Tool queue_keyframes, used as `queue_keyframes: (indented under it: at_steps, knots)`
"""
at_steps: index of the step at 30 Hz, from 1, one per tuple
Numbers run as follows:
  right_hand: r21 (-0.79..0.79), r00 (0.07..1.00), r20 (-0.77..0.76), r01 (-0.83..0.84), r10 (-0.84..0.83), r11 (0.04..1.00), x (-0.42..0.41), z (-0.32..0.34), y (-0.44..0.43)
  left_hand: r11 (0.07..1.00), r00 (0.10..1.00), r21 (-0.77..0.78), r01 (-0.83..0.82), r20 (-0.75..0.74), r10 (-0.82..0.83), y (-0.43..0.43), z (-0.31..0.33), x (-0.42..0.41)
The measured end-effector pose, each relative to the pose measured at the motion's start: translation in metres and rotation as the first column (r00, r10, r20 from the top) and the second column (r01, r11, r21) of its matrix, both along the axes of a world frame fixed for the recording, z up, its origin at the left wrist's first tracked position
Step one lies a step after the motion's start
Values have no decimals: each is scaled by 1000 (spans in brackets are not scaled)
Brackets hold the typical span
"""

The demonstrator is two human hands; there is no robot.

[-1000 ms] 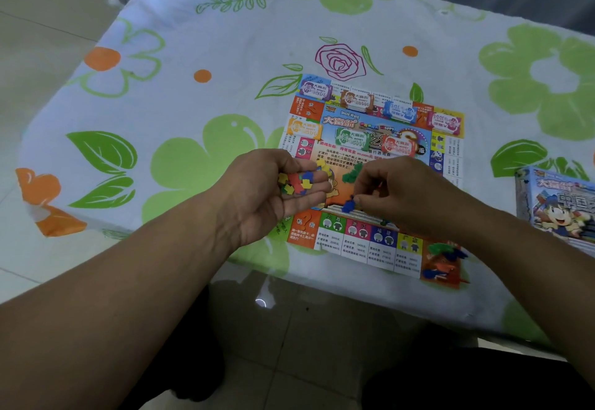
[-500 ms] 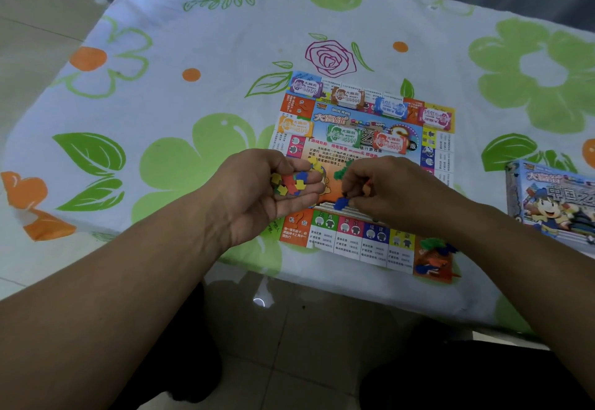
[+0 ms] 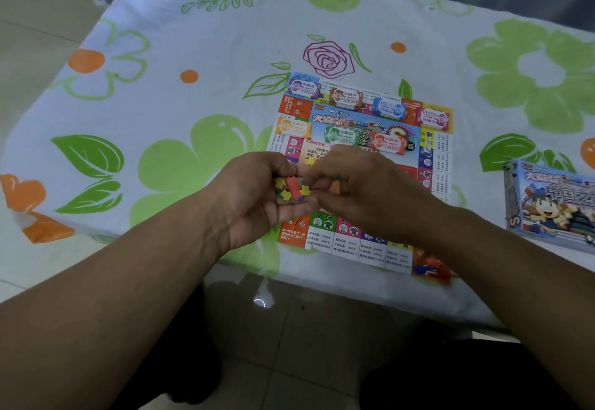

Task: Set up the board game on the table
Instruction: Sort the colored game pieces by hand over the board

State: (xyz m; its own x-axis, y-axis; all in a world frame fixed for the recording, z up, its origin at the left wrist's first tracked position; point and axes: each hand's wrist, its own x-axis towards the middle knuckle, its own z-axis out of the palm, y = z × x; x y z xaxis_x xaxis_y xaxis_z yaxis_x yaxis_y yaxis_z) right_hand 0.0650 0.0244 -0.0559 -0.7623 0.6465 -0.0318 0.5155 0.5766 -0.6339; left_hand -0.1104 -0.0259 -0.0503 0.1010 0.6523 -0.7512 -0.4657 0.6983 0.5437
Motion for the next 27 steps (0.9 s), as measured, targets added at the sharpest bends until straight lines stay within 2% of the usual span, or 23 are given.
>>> queue_keyframes:
  at_steps: [12,14,17,19,23,27]
  knots:
    - [-6,1000,16,18,-18,1000,-10,-2,-1,999,998,-12,-32,46,32,-1,1,-1]
    - [-52,1000,9,28,-28,998,-11,2,0,999,998,-17,-36,44,36,-1,0,-2]
    - [-195,988,-62,126,-141,973,-10,10,7,998,999,-44,-42,33,43,-1,-1,-4]
    - [-202,964,-95,227,-249,953,-9,12,17,996,999,-74,-52,8,53,-2,-1,-6]
    - [-139,939,37,345,-343,928,-7,-3,29,992,997,-104,-77,-23,75,-4,-1,-12]
    - [-93,943,119,322,-311,942,-13,-15,30,989,995,-107,-98,-39,94,-4,1,-15]
